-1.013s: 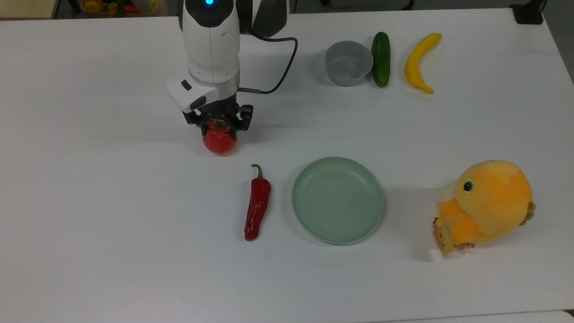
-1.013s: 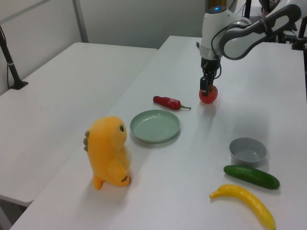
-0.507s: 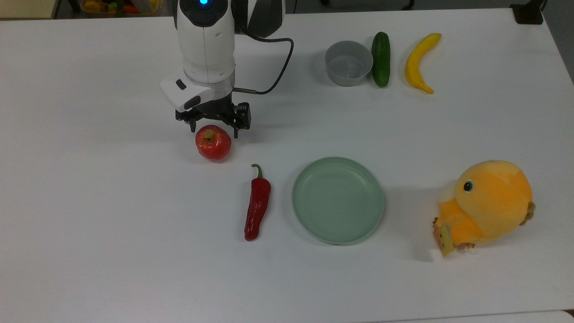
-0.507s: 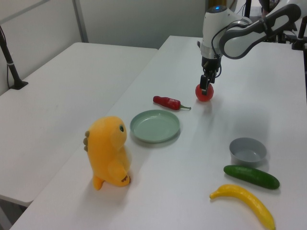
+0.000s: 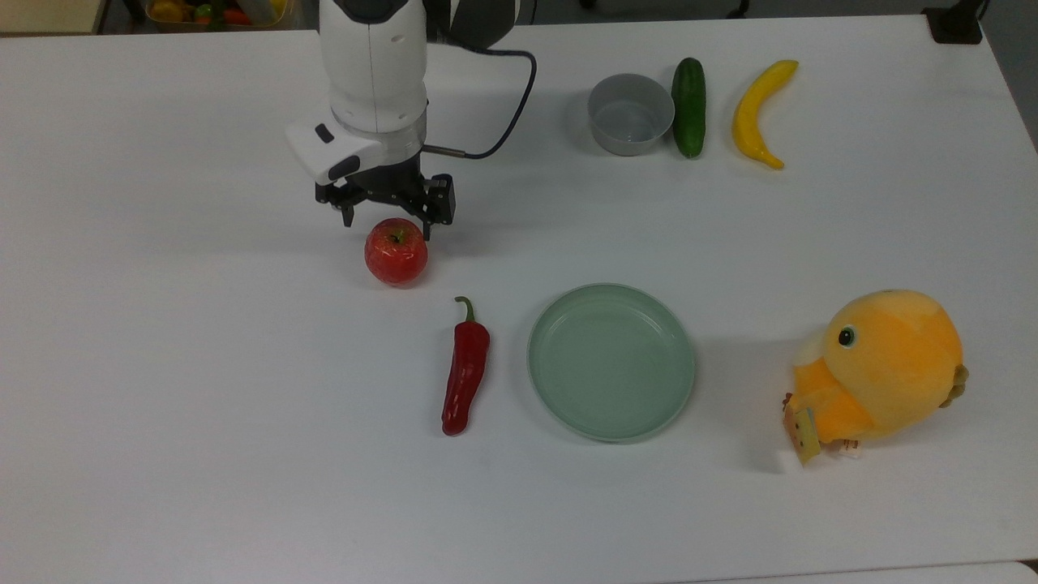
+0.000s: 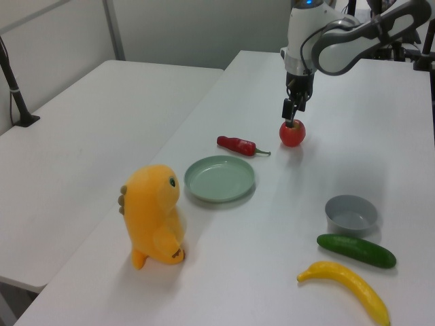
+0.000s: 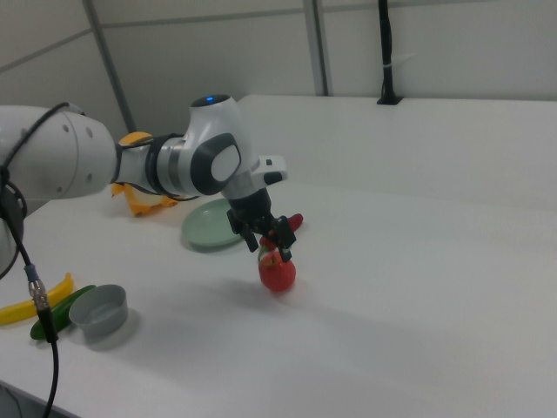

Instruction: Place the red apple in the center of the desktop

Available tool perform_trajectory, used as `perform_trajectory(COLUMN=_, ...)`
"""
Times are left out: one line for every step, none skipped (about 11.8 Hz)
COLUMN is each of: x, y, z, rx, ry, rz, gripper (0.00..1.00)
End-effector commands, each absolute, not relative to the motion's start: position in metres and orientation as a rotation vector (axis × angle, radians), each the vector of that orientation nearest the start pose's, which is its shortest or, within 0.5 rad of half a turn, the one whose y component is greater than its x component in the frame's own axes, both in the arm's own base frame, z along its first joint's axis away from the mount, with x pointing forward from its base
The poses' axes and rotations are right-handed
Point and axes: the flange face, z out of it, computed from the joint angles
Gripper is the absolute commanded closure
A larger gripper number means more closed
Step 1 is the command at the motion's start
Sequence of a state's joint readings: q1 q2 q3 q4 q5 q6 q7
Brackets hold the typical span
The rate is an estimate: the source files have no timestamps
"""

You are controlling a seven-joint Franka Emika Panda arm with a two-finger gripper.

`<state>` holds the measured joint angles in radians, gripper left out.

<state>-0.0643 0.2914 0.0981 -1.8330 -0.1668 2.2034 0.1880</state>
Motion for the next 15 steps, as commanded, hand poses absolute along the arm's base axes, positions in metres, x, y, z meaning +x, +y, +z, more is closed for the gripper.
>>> perform_trajectory(x=0.621, y=0.033, z=0.421, rx=-3.247, ry=0.107, rz=-0.145, gripper=0.0)
perform_trajectory(x=0.611, y=0.044, z=0.431, rx=-3.261, ry=0.075, rz=-0.079, gripper=0.0)
perform_trajectory(x=0.604, y=0.061, z=0.449, rx=-3.258, ry=0.052, rz=-0.072, gripper=0.0)
perform_trajectory(x=0.595, y=0.075, z=0.466, rx=-3.258, ry=0.034, rz=-0.045, gripper=0.0)
perform_trajectory(x=0.587, y=0.079, z=0.481, rx=-3.263, ry=0.039, rz=-0.037, gripper=0.0)
perform_trajectory(x=0.582, y=0.092, z=0.492, rx=-3.248, ry=0.035, rz=-0.062, gripper=0.0)
perform_trajectory(x=0.575, y=0.114, z=0.504, rx=-3.204, ry=0.058, rz=-0.085, gripper=0.0)
perform_trajectory(x=0.57, y=0.12, z=0.515, rx=-3.179, ry=0.08, rz=-0.108, gripper=0.0)
perform_trajectory(x=0.565, y=0.127, z=0.525, rx=-3.164, ry=0.071, rz=-0.14, gripper=0.0)
perform_trajectory(x=0.558, y=0.131, z=0.533, rx=-3.145, ry=0.071, rz=-0.15, gripper=0.0)
perform_trajectory(x=0.554, y=0.13, z=0.526, rx=-3.144, ry=0.072, rz=-0.145, gripper=0.0)
perform_trajectory(x=0.554, y=0.128, z=0.525, rx=-3.143, ry=0.079, rz=-0.15, gripper=0.0)
perform_trajectory(x=0.553, y=0.124, z=0.526, rx=-3.145, ry=0.089, rz=-0.138, gripper=0.0)
perform_trajectory(x=0.552, y=0.116, z=0.53, rx=-3.144, ry=0.109, rz=-0.137, gripper=0.0)
perform_trajectory(x=0.552, y=0.105, z=0.534, rx=-3.143, ry=0.12, rz=-0.141, gripper=0.0)
